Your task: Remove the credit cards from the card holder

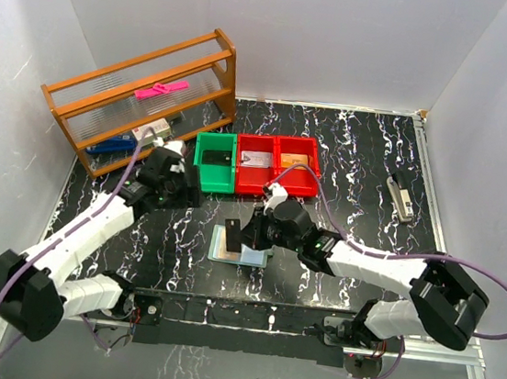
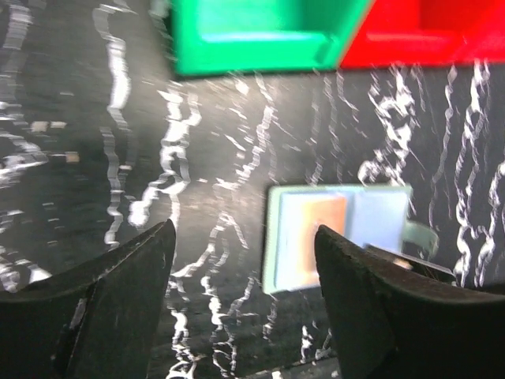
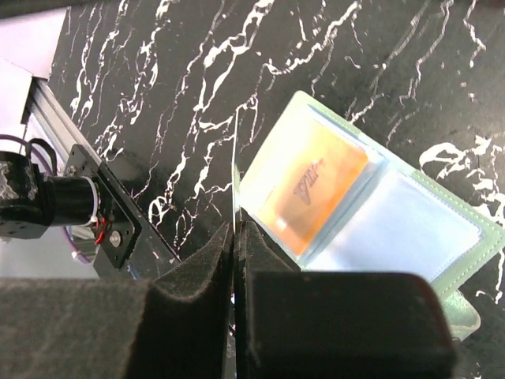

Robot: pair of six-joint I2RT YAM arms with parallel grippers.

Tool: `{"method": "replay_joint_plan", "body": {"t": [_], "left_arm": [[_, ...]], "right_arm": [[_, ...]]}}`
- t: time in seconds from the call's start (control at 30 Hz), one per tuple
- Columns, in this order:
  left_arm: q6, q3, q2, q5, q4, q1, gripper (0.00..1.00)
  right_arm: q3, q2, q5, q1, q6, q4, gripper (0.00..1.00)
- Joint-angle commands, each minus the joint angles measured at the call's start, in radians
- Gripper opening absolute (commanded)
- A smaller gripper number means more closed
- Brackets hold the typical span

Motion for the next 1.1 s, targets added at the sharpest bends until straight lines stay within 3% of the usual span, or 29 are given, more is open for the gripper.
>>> {"method": "replay_joint_plan", "body": {"t": [0.0, 0.17, 0.33, 0.53, 0.9, 1.07], "left_arm": [[0.064, 0.031, -0.106, -0.125, -0.091, 0.091, 0.77], [0.085, 0.039, -0.172, -0.276, -0.147, 0.151, 0.97], [0.094, 0.046, -0.215, -0.362, -0.174, 0.225, 0.98], [0.146, -0.011, -0.349, -0.412, -0.112, 0.227, 0.99], [0.163, -0.078, -0.424, -0.461, -0.089, 0.227, 0.99], [0.162, -0.079, -0.433, -0.465, -0.088, 0.228, 0.99]], "right_arm": [[0.059, -0.066, 0.122, 0.047, -0.121, 0.054, 0.00], [0.084, -0.108, 0.201, 0.084, -0.244, 0.021, 0.00], [0.148, -0.115, 0.288, 0.108, -0.381, -0.054, 0.00], [0.261, -0.068, 0.361, 0.110, -0.549, -0.116, 0.00], [0.771, 0.330, 0.316, 0.028, -0.752, -0.390, 0.00], [1.072, 0.546, 0.421, 0.024, -0.877, -0.545, 0.00]]}}
